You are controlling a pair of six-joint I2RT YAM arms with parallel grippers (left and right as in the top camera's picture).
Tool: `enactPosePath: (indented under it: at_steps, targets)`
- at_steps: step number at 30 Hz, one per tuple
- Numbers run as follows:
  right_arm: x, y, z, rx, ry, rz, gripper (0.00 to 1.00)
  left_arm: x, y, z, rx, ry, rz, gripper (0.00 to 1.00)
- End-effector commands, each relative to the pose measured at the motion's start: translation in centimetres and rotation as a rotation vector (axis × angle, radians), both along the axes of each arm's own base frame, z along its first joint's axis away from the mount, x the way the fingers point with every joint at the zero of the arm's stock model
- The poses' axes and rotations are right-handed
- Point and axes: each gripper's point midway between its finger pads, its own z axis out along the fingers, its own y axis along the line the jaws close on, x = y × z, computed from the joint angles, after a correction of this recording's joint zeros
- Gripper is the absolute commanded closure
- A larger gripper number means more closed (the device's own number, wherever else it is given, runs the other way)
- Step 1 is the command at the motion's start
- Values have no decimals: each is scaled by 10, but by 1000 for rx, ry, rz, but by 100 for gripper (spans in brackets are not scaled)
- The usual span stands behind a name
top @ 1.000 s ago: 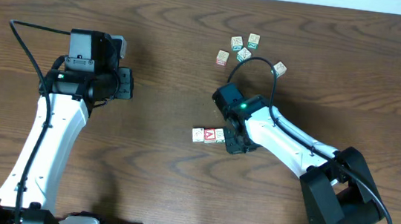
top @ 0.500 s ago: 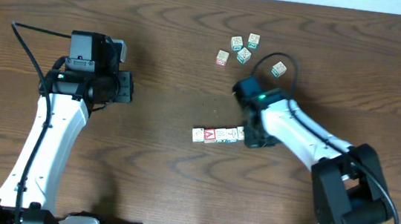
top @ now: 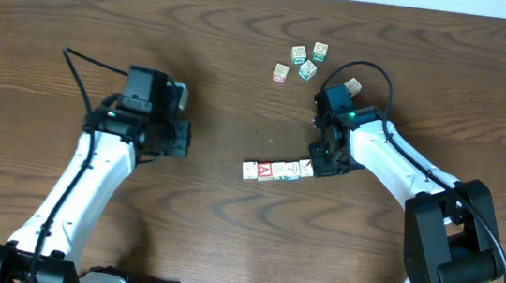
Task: Lift 5 blocks
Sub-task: 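Move right gripper to the row's right end and left gripper toward row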
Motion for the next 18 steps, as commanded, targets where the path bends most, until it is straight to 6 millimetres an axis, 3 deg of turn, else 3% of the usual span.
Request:
enactPosePath:
  at_steps: [1,8,18]
  targets:
    - [-4,12,5,73,13,47,99,-7,-7,-11,-19,31,34,93]
    - [-6,16,5,99,25,71,99,-18,-21,-22,-24,59,12,93]
    - [-13,24,6,150,58,73,99,-18,-27,-21,-32,54,12,93]
